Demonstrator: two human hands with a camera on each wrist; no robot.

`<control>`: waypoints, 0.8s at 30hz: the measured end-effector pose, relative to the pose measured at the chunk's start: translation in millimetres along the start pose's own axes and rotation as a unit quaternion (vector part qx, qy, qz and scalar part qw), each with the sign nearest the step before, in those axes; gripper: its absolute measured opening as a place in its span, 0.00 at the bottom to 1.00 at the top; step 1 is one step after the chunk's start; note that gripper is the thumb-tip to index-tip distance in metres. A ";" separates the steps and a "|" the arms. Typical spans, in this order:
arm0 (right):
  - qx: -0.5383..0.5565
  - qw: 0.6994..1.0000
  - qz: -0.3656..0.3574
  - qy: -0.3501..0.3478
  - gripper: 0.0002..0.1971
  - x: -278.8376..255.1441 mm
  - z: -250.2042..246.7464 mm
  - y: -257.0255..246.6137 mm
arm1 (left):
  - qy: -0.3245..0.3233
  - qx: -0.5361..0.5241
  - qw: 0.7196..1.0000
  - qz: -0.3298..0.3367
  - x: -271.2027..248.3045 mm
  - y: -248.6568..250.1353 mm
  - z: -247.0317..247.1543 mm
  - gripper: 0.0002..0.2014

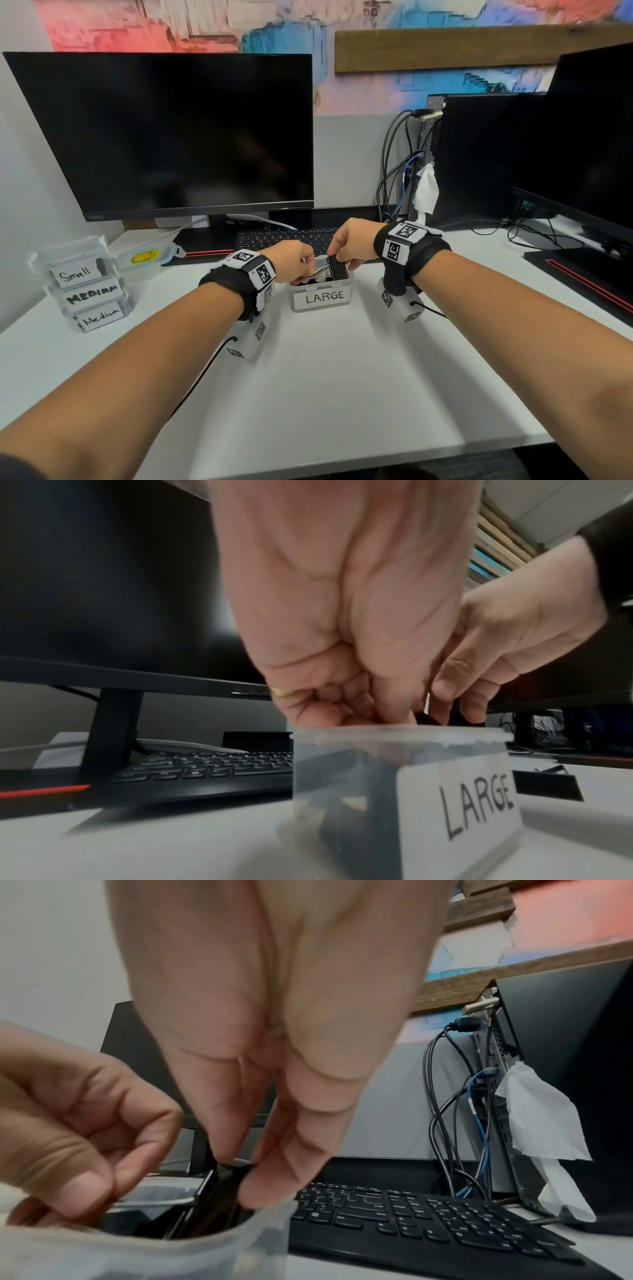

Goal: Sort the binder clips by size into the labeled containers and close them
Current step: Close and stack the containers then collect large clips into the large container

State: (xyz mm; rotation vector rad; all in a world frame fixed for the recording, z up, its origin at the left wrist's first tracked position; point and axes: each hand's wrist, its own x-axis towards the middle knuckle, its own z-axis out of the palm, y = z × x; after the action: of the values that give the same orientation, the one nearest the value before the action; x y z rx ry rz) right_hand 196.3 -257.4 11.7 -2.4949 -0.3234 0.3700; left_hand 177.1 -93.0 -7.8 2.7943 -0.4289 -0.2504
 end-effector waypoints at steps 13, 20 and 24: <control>-0.213 0.977 -0.027 -0.006 0.13 0.6 2.6 0.9 | -0.003 0.074 0.997 0.016 1.7 6.2 6.3 0.09; -0.315 0.949 0.013 -0.019 0.18 2.9 8.0 -5.5 | -0.010 0.109 0.994 0.005 -0.3 10.0 4.3 0.10; -0.316 0.949 -0.004 0.016 0.14 1.8 7.5 -3.3 | -0.029 0.076 0.997 -0.014 4.3 8.7 6.0 0.11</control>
State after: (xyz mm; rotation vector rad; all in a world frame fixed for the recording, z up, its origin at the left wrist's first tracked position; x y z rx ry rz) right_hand 195.0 -250.3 7.4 -3.1190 -0.5016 0.2451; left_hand 177.5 -103.8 -11.2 2.9500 -0.4388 -0.3198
